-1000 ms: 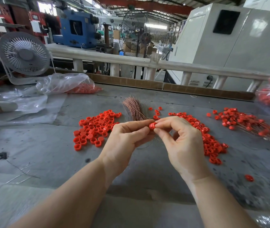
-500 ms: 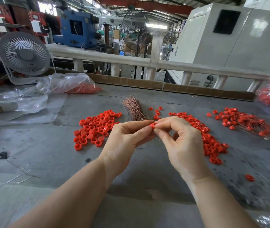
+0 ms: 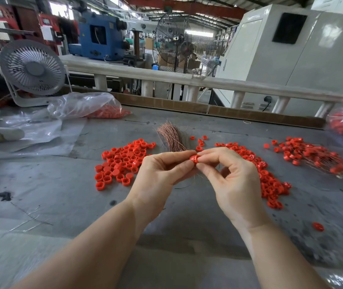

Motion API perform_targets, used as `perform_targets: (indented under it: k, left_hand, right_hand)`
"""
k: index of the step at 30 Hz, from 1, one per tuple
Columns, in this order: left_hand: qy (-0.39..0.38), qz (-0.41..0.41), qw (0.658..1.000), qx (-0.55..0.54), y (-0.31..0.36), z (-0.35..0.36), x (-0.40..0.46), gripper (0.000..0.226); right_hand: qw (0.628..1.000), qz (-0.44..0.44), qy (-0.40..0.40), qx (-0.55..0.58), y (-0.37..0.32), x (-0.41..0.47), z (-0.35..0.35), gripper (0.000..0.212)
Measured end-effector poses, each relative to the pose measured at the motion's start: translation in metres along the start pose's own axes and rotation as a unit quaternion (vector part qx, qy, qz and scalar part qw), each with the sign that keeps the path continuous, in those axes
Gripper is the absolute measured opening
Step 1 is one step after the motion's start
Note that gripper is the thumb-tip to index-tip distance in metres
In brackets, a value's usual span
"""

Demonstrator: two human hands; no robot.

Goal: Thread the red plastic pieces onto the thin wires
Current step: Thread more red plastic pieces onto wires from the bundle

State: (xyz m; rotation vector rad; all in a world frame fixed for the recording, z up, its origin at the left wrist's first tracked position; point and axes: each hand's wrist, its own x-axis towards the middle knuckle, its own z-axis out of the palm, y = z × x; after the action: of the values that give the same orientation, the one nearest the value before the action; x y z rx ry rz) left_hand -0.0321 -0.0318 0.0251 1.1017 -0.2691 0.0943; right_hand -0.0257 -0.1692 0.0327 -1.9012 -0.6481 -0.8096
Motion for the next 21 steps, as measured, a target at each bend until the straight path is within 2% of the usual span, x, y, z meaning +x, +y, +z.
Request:
perform_targets:
  k: [21]
  left_hand:
    - [-0.008, 0.011, 1.000, 0.017, -0.0007, -0.0005, 0.0005, 0.022]
  right_hand:
    - [1.000, -0.010, -0.002, -0.011, -0.0008, 0.0000, -0.0016, 0.008]
